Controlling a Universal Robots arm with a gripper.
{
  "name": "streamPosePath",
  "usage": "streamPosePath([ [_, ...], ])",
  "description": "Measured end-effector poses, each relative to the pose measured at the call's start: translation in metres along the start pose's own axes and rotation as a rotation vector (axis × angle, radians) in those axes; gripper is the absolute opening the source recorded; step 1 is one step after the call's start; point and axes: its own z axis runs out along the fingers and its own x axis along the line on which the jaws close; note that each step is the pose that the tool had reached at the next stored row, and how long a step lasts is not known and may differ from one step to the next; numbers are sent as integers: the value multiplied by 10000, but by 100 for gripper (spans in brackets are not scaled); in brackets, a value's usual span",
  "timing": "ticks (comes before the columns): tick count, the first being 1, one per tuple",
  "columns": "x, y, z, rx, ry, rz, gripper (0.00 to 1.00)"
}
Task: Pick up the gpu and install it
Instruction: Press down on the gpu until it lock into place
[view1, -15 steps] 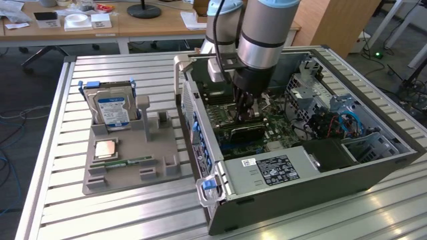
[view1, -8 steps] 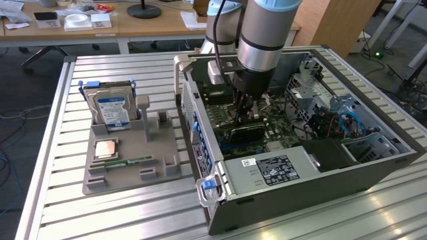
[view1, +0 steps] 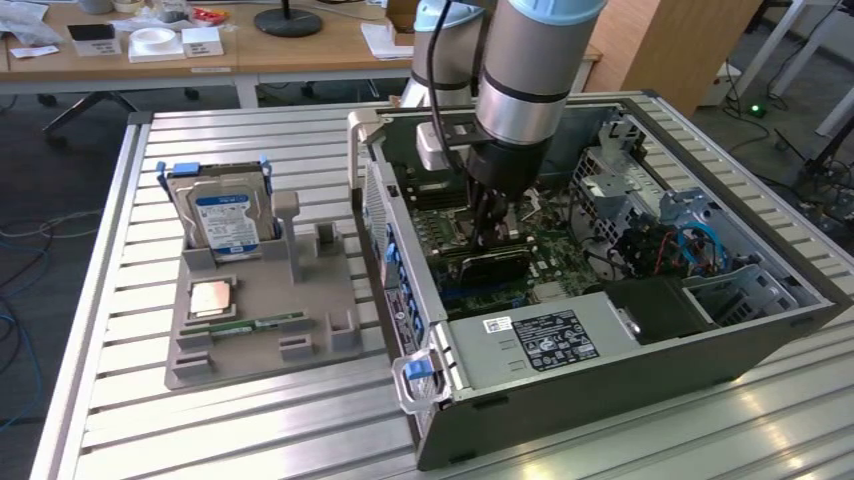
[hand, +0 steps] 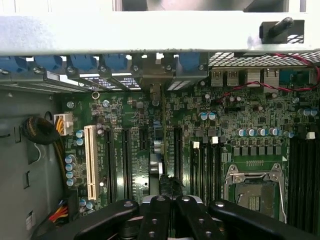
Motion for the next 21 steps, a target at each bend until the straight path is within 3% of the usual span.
streamPosePath([
  [21, 1, -9, 59, -2, 4, 1, 11],
])
